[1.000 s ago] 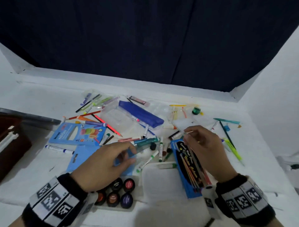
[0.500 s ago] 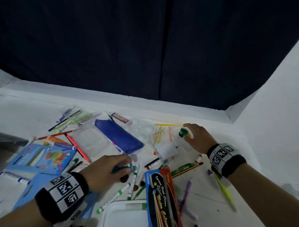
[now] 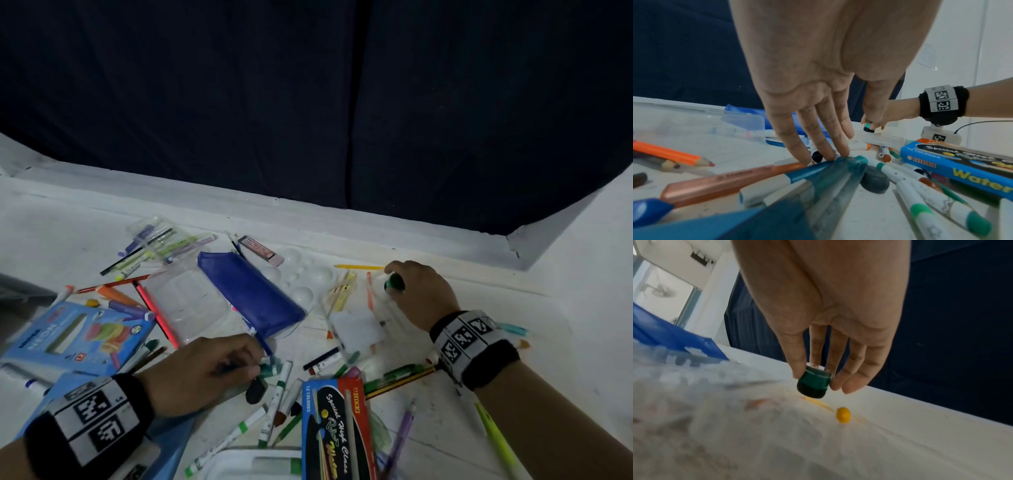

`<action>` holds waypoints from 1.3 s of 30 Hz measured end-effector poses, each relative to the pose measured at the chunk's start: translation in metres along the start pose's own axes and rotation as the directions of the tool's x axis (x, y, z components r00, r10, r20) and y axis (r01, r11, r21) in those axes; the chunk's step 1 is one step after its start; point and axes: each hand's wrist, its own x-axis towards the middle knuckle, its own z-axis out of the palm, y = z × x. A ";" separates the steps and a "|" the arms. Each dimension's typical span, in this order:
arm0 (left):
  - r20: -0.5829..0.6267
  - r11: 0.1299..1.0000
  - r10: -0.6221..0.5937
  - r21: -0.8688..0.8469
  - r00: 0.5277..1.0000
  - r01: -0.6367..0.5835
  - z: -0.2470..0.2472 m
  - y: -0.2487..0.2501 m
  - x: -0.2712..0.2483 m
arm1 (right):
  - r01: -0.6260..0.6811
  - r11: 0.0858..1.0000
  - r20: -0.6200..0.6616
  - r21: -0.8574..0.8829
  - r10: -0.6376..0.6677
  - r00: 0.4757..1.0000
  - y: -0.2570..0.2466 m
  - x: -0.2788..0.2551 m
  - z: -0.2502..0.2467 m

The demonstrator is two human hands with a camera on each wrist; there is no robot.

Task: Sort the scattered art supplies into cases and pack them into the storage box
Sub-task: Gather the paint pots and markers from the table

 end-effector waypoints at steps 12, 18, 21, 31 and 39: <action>-0.245 0.989 0.118 -0.058 0.962 -0.136 -0.033 0.025 -0.052 | 0.045 0.728 -0.071 0.684 0.004 0.997 -0.116 -0.104 -0.044; -0.344 0.977 0.146 -0.099 0.927 -0.190 -0.059 0.011 -0.116 | -0.175 0.422 0.216 0.890 -0.051 0.975 -0.196 -0.161 -0.023; -0.379 0.977 0.130 -0.109 0.916 -0.184 -0.071 -0.014 -0.148 | -0.213 0.366 0.238 0.906 -0.023 0.971 -0.236 -0.180 0.002; -0.243 0.988 0.045 -0.130 0.969 -0.079 -0.096 -0.114 -0.222 | -0.127 0.556 0.109 0.821 0.066 0.992 -0.342 -0.216 0.062; -0.182 0.983 0.030 -0.172 0.983 -0.062 -0.086 -0.162 -0.248 | 0.018 0.704 0.027 0.710 -0.053 0.998 -0.410 -0.228 0.086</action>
